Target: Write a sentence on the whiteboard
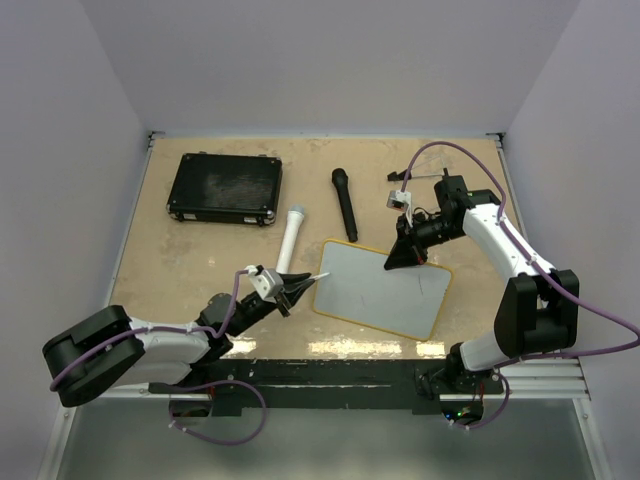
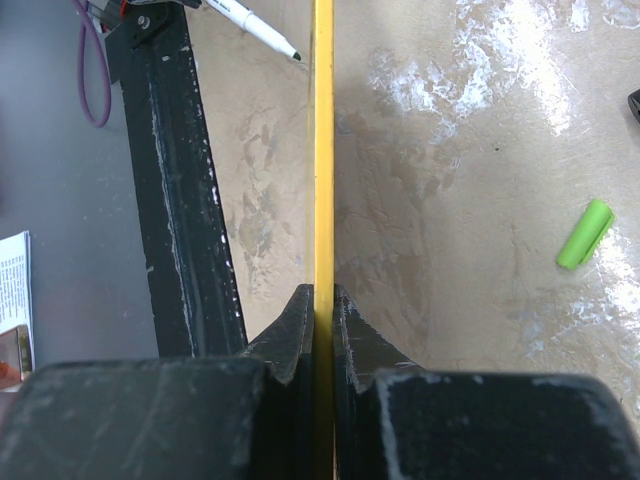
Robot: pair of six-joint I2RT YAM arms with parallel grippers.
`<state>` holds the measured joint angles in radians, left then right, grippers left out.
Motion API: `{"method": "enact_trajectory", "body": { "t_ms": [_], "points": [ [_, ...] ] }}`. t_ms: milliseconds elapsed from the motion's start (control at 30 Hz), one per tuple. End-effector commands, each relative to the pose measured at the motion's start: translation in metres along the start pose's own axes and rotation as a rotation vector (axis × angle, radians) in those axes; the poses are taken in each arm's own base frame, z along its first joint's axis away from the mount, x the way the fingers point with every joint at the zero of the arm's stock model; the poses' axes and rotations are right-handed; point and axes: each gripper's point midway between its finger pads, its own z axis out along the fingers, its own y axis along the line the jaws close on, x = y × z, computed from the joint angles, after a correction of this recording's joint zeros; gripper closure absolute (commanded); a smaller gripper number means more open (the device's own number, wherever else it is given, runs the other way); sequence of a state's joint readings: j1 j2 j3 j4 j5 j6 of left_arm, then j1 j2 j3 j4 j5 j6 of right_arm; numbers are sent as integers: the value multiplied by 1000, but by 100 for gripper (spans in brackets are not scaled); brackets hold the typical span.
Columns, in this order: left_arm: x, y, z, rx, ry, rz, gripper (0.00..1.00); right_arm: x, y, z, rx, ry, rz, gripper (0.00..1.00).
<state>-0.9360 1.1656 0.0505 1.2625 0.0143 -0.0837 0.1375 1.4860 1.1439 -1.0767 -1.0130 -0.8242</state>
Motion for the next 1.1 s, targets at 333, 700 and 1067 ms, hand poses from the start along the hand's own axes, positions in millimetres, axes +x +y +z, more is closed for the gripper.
{"method": "enact_trajectory", "body": {
  "t_ms": [333,700,1067],
  "points": [
    [-75,2,11,-10,-250,64,100,-17,-7,-1,10,-44,-124,100],
    [-66,3,22,-44,-192,120,100,-17,-6,-2,11,-44,-124,100],
    [-58,2,21,-39,-169,103,100,-17,-6,-2,10,-43,-122,100]
  ]
}}
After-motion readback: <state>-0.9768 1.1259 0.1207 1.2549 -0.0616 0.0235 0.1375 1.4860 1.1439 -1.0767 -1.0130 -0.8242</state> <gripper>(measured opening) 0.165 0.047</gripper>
